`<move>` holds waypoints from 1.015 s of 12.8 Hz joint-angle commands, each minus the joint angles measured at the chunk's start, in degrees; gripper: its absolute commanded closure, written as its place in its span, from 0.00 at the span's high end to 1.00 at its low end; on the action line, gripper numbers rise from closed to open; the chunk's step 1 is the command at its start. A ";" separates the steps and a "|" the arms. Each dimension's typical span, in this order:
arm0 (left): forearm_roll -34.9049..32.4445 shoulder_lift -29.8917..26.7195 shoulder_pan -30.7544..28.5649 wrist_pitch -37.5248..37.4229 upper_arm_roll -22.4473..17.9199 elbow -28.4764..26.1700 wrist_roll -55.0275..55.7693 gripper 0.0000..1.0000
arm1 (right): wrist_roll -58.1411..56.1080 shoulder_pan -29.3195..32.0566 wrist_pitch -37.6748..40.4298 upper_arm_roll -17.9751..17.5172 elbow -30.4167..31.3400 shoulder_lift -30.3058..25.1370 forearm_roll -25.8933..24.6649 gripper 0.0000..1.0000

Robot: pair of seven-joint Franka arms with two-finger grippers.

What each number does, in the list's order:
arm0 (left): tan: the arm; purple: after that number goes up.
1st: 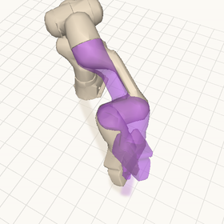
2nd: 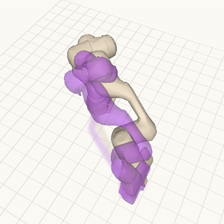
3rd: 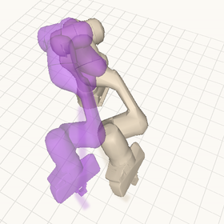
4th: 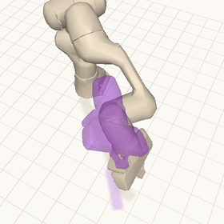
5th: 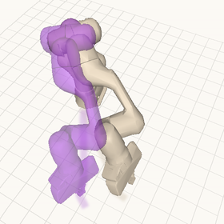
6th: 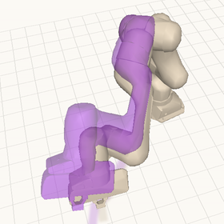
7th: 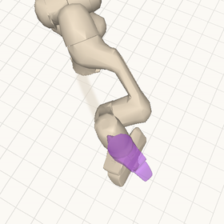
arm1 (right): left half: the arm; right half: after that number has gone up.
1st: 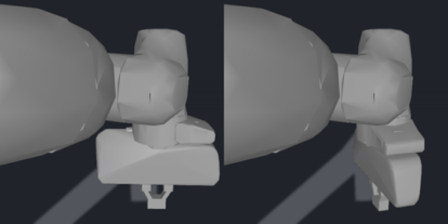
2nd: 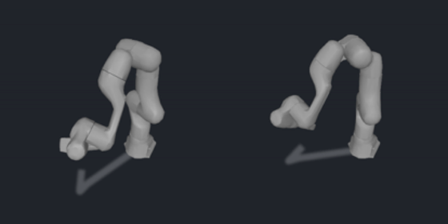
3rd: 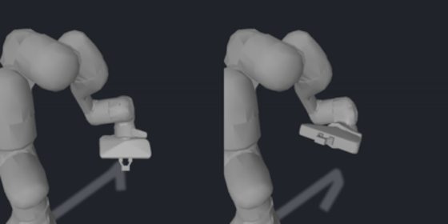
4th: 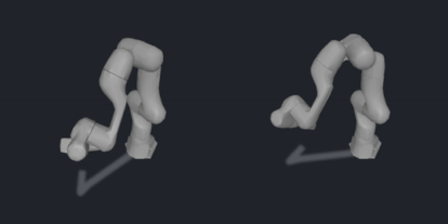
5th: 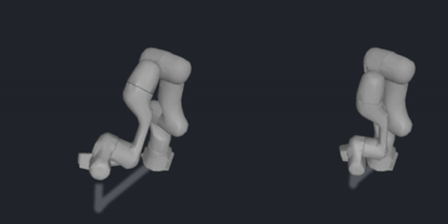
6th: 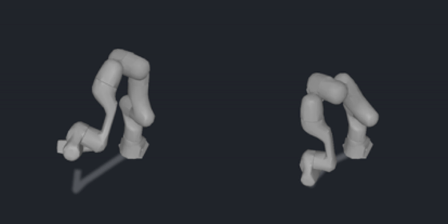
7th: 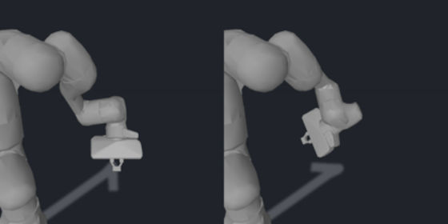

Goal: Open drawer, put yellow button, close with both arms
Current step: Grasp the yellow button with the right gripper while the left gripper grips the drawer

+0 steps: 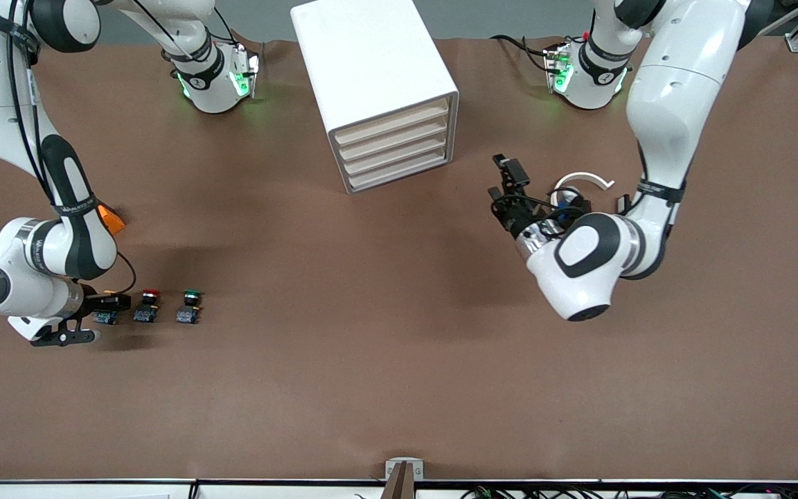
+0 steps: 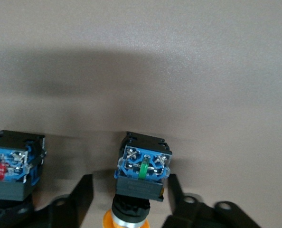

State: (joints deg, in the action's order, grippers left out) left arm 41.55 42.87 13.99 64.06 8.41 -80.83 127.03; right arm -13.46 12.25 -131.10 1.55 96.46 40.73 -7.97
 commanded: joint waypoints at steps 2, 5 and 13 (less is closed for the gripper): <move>3.45 3.62 5.07 0.71 -0.41 4.45 3.84 1.00 | -0.87 0.85 0.32 -0.84 -1.01 0.05 -1.52 0.39; 3.98 3.54 8.60 2.29 -0.49 4.45 3.92 0.87 | -0.52 0.23 0.67 -1.02 -2.67 -0.47 -1.08 0.34; 10.39 4.33 13.43 6.95 -0.58 4.45 10.52 0.66 | 9.39 -4.33 22.78 -1.46 -4.09 -11.80 -0.64 0.33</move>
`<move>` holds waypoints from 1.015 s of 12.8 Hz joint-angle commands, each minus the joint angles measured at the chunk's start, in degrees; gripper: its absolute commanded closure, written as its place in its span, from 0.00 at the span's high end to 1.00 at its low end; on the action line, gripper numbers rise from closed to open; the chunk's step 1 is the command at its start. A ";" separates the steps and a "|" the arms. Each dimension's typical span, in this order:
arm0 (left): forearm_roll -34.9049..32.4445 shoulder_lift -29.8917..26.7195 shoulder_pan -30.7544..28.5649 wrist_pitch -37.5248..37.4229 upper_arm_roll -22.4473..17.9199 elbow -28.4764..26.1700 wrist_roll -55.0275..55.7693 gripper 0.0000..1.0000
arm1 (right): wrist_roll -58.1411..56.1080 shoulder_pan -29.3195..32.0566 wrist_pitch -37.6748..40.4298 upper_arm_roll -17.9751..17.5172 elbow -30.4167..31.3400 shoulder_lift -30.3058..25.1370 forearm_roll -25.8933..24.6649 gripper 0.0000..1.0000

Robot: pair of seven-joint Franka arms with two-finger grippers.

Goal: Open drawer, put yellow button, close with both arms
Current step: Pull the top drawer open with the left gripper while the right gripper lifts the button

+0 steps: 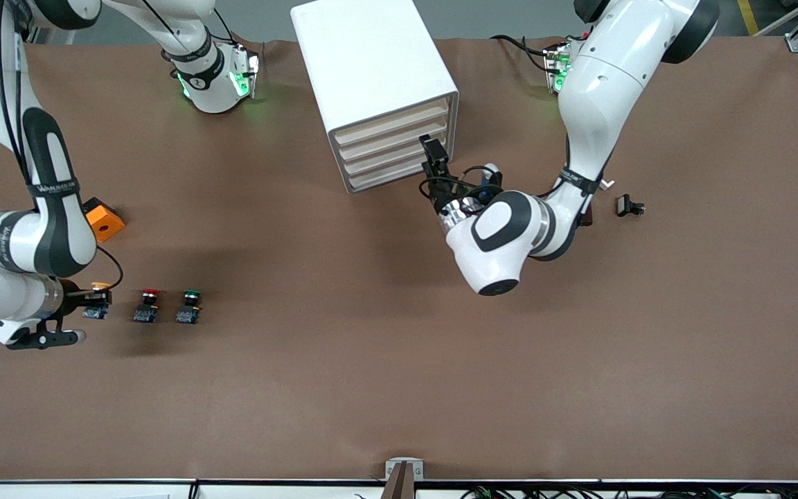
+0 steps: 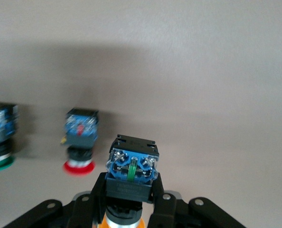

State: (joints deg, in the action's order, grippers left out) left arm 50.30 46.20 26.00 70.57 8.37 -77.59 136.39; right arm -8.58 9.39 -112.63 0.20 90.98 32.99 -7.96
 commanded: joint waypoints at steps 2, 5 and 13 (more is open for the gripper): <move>3.14 0.99 2.12 0.71 -0.54 1.21 1.07 0.60 | 9.26 -3.66 10.99 -0.12 1.49 -7.92 -0.56 0.33; 4.01 1.17 3.96 1.76 -0.54 1.12 0.81 0.50 | 17.43 -7.97 20.92 -0.12 1.49 -13.46 1.27 0.32; 6.13 2.22 6.87 2.20 -0.72 0.95 1.16 0.40 | 43.97 -23.34 34.57 -0.12 1.22 -22.00 6.81 0.28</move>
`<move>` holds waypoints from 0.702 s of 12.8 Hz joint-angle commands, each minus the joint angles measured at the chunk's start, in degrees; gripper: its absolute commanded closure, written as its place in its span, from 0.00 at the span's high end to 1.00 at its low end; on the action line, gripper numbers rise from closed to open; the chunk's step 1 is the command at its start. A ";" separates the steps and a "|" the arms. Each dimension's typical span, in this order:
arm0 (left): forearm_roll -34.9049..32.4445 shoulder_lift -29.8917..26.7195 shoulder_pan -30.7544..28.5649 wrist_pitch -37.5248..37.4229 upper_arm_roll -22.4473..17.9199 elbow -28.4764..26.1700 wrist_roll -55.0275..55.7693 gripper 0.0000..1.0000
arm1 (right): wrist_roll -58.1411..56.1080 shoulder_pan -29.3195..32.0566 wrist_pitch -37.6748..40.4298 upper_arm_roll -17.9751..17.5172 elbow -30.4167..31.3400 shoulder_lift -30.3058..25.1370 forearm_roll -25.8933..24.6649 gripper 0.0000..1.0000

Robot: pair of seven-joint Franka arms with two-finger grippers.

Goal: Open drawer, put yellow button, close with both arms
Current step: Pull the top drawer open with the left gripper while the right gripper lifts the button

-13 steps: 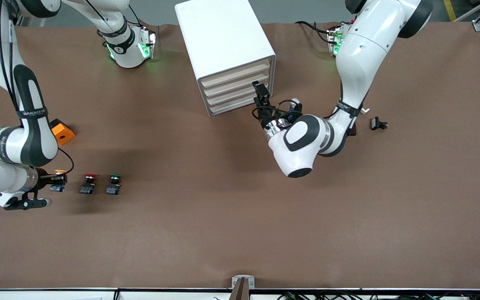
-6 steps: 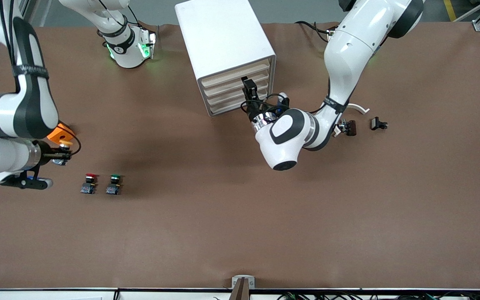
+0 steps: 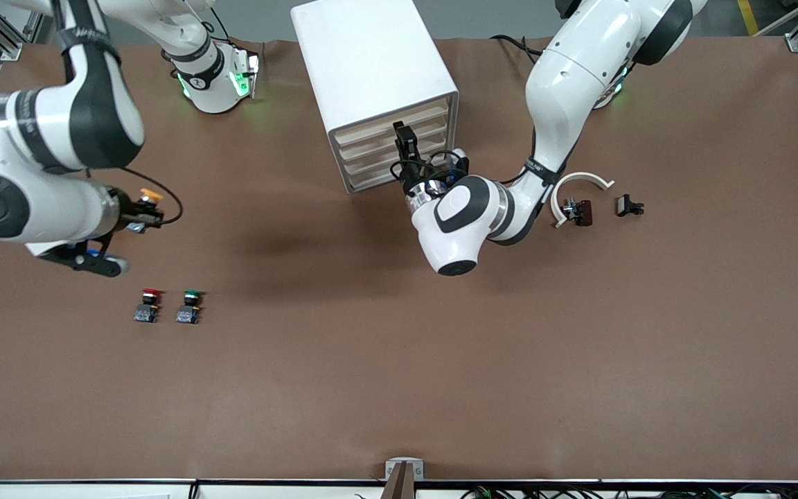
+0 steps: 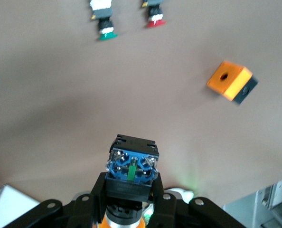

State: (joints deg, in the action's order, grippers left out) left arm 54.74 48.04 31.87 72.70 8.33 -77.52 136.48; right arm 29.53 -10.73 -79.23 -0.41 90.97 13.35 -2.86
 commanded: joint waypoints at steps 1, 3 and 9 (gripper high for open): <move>1.86 0.39 1.35 0.08 -0.68 0.79 1.07 0.34 | 9.45 -4.81 1.27 0.41 1.23 -2.63 3.28 0.27; 2.56 0.47 1.96 0.77 -0.68 0.61 0.98 0.17 | 17.18 -8.67 0.84 0.41 0.53 -2.63 6.63 0.26; 2.48 0.91 0.82 0.87 -4.01 0.52 1.07 0.00 | 40.74 -21.67 -6.62 0.50 0.26 -1.93 10.68 0.24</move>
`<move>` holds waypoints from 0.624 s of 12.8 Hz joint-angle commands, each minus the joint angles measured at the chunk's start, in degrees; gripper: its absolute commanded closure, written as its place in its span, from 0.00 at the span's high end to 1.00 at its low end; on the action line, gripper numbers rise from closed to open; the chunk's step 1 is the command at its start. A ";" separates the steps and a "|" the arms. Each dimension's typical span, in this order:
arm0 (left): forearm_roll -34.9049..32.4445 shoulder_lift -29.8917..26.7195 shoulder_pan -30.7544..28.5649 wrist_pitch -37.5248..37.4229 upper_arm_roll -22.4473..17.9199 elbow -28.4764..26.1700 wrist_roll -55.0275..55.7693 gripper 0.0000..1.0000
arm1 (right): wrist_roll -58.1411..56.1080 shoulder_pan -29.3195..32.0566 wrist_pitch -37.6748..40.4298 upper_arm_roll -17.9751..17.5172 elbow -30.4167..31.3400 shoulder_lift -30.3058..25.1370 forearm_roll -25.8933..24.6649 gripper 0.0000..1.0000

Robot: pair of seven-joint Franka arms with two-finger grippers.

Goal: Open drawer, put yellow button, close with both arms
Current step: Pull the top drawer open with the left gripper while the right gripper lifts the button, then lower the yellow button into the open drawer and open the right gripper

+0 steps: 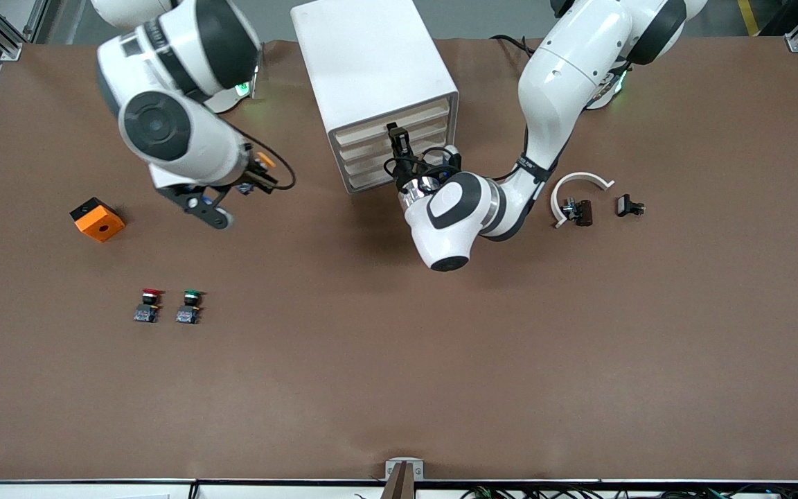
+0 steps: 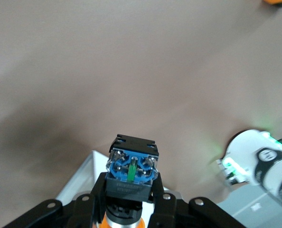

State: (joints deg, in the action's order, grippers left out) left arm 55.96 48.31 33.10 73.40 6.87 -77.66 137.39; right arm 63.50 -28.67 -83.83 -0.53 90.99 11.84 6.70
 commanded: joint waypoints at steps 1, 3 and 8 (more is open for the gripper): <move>1.34 0.55 -0.50 0.16 -3.70 0.76 0.16 0.00 | 11.07 -6.46 -3.77 0.62 0.24 -0.24 1.21 0.23; 1.43 0.64 -1.37 0.16 -5.29 0.76 0.07 0.00 | 19.25 -10.86 -7.55 0.62 0.24 0.20 1.65 0.22; 1.61 0.64 -5.15 1.13 -7.31 1.28 -0.72 0.00 | 33.25 -17.47 -17.84 0.62 0.24 3.80 6.47 0.22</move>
State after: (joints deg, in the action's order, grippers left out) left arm 58.41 48.24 29.00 73.39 1.26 -76.62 137.36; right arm 94.05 -45.30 -99.61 -0.61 91.34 14.64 9.98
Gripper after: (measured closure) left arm 0.859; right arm 0.599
